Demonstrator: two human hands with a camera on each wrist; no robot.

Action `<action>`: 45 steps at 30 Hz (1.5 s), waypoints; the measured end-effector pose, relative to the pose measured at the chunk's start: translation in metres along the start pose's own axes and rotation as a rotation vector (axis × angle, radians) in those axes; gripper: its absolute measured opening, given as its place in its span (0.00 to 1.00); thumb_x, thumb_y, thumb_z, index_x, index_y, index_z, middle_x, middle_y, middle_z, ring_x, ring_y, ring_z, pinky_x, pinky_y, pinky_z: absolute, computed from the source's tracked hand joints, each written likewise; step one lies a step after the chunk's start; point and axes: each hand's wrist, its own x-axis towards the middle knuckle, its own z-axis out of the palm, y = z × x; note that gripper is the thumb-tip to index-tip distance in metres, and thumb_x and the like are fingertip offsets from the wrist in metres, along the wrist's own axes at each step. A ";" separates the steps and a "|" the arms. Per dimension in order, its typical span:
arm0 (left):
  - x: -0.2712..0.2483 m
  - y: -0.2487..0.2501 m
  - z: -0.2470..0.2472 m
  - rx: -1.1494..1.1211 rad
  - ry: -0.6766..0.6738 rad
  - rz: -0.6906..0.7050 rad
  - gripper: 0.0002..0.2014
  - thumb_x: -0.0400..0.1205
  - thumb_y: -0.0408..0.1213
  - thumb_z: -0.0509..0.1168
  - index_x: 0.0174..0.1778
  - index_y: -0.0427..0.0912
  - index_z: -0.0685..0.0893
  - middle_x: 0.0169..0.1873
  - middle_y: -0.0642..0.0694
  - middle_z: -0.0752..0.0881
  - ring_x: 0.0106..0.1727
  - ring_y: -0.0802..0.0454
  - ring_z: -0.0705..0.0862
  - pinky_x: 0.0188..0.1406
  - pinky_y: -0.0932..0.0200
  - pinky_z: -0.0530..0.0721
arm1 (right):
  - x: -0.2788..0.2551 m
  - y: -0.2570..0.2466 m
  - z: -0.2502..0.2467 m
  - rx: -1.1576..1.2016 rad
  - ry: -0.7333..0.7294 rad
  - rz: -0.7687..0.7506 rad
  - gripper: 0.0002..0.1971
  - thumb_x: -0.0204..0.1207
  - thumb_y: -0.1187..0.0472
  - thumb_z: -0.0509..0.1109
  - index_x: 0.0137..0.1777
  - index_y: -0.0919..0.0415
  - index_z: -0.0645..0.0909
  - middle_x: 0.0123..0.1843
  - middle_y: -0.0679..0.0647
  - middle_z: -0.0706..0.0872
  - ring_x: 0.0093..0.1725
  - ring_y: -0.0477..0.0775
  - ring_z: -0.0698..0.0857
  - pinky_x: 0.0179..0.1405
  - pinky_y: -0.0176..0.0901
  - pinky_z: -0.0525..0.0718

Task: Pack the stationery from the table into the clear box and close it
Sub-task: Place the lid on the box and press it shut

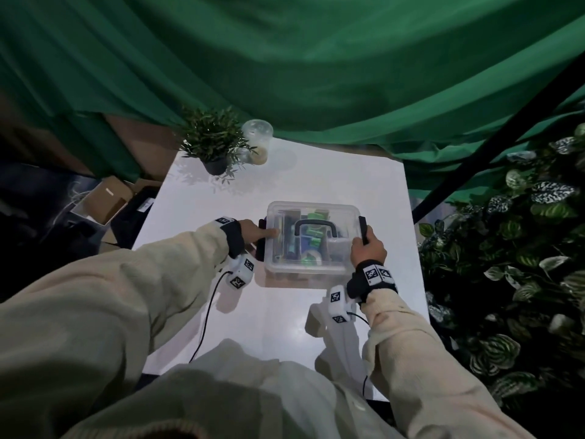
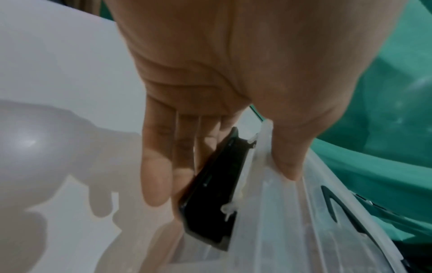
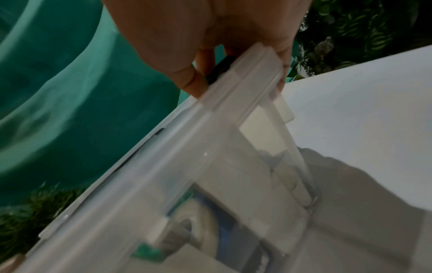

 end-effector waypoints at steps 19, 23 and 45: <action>-0.010 0.024 0.001 0.369 0.372 0.075 0.27 0.78 0.56 0.66 0.61 0.38 0.74 0.51 0.38 0.83 0.48 0.39 0.82 0.45 0.54 0.79 | -0.003 0.013 -0.010 0.179 -0.021 0.035 0.22 0.80 0.53 0.68 0.72 0.55 0.77 0.60 0.63 0.86 0.62 0.62 0.83 0.62 0.44 0.76; -0.001 0.026 0.008 0.329 0.337 0.041 0.29 0.75 0.53 0.69 0.65 0.37 0.73 0.58 0.37 0.82 0.56 0.38 0.83 0.57 0.50 0.82 | -0.003 0.013 -0.008 0.213 -0.013 0.072 0.19 0.79 0.53 0.70 0.69 0.55 0.78 0.52 0.60 0.84 0.58 0.62 0.83 0.56 0.41 0.76; 0.005 0.028 0.000 0.252 0.348 0.182 0.19 0.84 0.47 0.58 0.68 0.46 0.81 0.53 0.38 0.89 0.50 0.39 0.87 0.51 0.56 0.83 | -0.014 0.014 -0.008 0.477 -0.055 0.114 0.27 0.80 0.57 0.70 0.78 0.61 0.70 0.67 0.65 0.82 0.63 0.57 0.82 0.64 0.41 0.74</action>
